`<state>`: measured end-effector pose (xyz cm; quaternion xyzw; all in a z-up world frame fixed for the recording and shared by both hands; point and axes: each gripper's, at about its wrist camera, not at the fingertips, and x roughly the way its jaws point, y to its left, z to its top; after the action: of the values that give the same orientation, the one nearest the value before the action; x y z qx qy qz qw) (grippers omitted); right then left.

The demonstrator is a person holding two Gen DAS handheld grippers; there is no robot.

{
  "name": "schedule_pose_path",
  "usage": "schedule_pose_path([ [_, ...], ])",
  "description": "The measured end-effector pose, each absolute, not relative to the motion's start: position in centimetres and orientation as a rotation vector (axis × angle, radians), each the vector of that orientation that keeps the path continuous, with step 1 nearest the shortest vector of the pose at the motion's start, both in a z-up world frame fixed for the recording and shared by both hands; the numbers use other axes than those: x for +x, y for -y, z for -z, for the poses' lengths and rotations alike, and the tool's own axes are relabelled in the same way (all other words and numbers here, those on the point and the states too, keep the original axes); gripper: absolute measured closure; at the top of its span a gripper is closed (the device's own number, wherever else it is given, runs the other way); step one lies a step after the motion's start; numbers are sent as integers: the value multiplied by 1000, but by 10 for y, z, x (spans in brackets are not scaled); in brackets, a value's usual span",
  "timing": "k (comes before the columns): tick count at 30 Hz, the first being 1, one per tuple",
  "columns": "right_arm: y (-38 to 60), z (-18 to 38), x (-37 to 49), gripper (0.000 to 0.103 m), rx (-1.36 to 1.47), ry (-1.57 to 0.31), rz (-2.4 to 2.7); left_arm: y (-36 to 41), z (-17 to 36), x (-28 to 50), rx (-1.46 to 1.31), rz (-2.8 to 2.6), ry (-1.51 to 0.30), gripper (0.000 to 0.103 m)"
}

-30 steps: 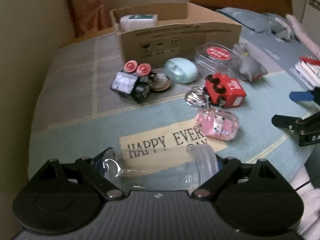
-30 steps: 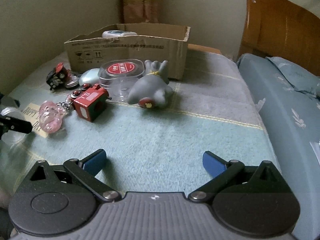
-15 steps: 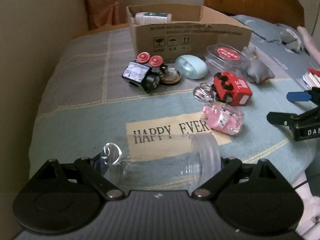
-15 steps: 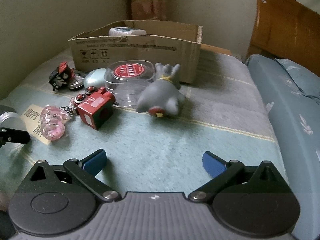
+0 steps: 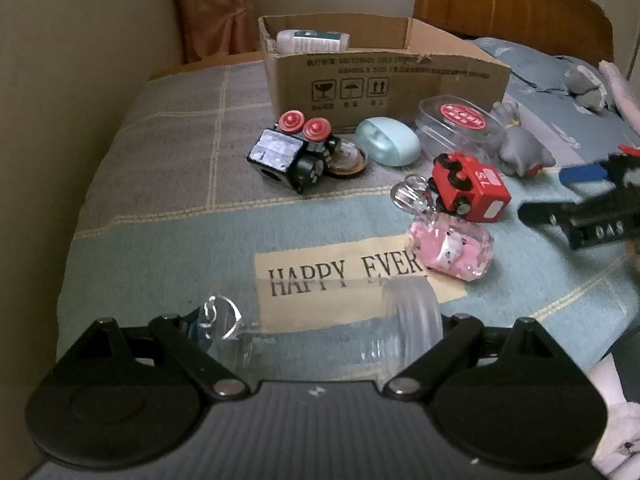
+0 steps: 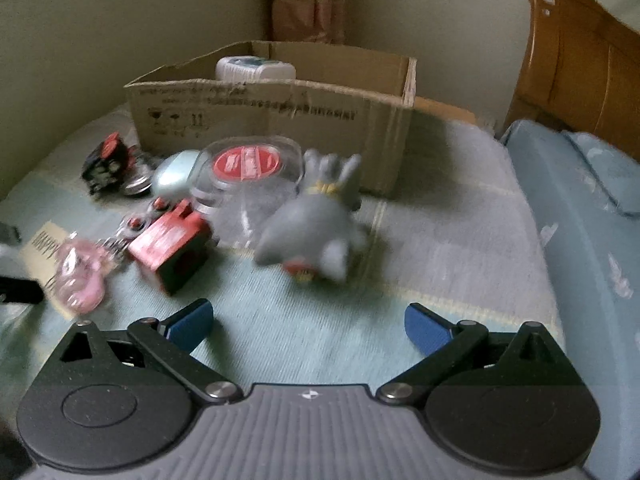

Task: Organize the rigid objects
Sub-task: 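Grasp the clear plastic jar with the left tool while the right tool grasps the grey toy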

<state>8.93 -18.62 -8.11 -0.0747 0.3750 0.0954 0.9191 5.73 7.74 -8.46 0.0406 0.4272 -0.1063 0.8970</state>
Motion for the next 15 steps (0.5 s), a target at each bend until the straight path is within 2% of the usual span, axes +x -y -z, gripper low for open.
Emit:
schedule_pose_path([
  [6,184,69,111,0,-138,-701,-222,-77,85,60,84,219,-889,10],
  [10,184,70,116,18,-170,-709,-249,-76,85,61,84,219,-888,10],
  [12,186,71,115,20,-177,-708,-275,-76,85,61,83,219,-888,10],
  [14,184,72,114,34,-204,-708,-293,-76,85,61,83,218,-889,10],
  [15,183,72,114,37,-220,-710,-287,-76,85,61,82,217,-890,10],
])
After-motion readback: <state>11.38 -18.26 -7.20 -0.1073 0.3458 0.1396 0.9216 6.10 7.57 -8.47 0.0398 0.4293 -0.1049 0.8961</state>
